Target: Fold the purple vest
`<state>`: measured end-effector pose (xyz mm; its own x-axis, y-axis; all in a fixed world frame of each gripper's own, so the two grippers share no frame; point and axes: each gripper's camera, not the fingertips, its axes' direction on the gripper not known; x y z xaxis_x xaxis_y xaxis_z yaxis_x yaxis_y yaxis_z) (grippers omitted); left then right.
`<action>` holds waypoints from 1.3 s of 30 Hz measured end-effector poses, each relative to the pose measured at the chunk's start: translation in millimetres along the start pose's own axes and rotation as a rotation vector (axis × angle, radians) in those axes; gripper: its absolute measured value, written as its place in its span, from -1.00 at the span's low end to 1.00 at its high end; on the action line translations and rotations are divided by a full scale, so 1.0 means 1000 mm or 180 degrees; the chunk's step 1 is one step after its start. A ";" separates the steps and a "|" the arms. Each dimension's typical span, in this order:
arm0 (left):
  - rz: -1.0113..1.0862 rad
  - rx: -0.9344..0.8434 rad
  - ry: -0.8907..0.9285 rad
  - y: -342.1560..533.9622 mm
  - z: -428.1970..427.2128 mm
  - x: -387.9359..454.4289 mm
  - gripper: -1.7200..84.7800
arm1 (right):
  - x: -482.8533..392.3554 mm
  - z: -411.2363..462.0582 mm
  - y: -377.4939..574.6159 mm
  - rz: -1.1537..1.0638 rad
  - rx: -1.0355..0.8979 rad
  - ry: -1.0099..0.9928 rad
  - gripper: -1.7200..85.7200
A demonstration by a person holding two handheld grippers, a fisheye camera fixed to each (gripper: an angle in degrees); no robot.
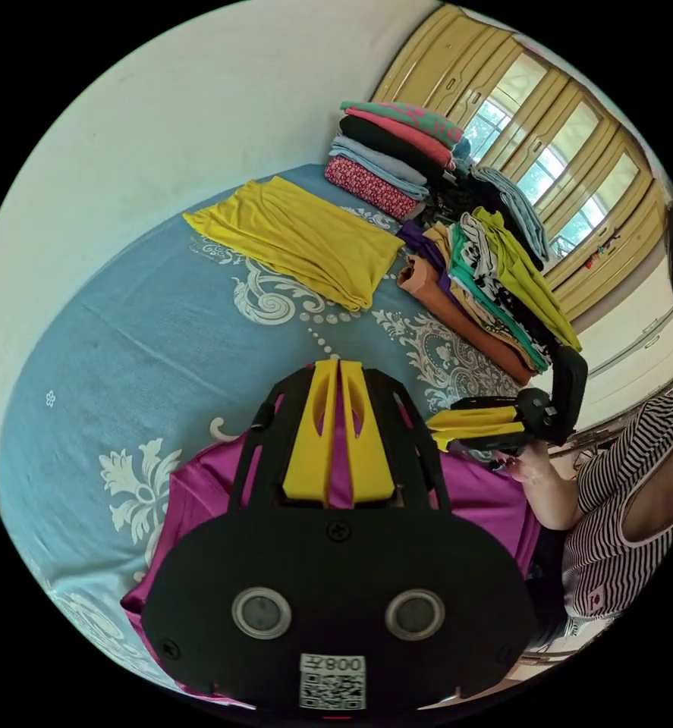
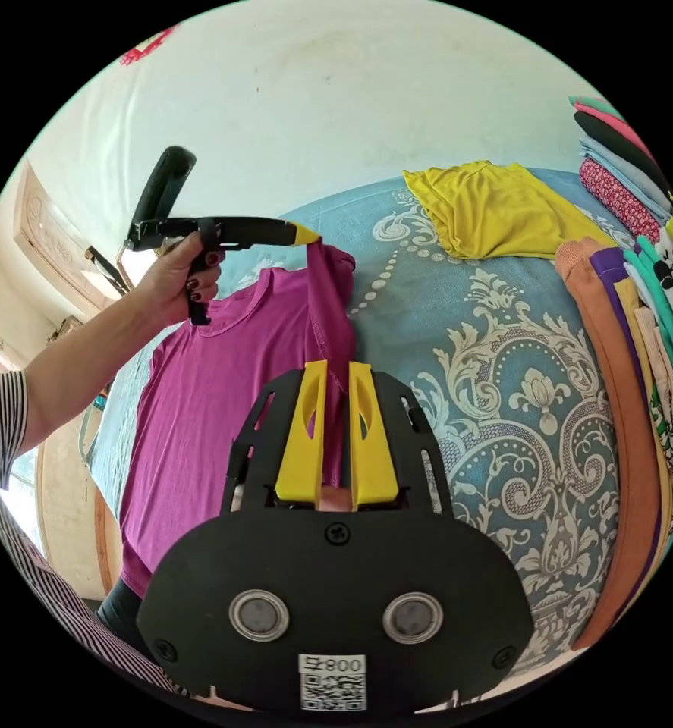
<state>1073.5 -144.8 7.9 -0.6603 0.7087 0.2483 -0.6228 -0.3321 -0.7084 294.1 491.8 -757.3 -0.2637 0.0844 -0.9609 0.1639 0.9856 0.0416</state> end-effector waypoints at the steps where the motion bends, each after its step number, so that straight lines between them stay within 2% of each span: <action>1: -0.0086 0.0036 0.0025 0.007 -0.005 -0.004 -0.95 | 0.004 -0.002 0.002 0.0020 0.0048 -0.0032 -0.82; 11: -0.0473 0.0108 0.0257 0.038 -0.002 -0.023 -0.95 | 0.021 0.018 0.006 -0.0037 -0.0033 -0.0182 -0.84; 15: -0.0455 0.0188 0.0326 0.035 -0.001 -0.025 -0.95 | 0.027 0.024 0.008 -0.0047 -0.0101 -0.0185 -0.94; 26: -0.0694 0.0320 0.0310 0.051 -0.003 -0.042 -0.95 | 0.041 0.027 0.012 -0.0363 0.0026 -0.1097 -0.95; 31: -0.0862 0.0365 0.0389 0.065 -0.001 -0.052 -0.95 | 0.051 0.021 0.015 -0.0301 0.0096 -0.0594 -0.81; 35: -0.0911 0.0429 0.0446 0.069 0.001 -0.057 -0.95 | 0.058 0.032 0.012 -0.0333 -0.0101 -0.0901 -0.78; 39: -0.0903 0.0442 0.0467 0.069 0.005 -0.058 -0.95 | 0.048 0.035 0.008 -0.0455 -0.0167 -0.0740 -0.85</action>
<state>1066.4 -211.9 -51.6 -0.3917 0.8635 0.3177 -0.8308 -0.1835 -0.5255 316.3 499.0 -813.1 -0.0542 -0.0858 -0.9948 0.0899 0.9918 -0.0905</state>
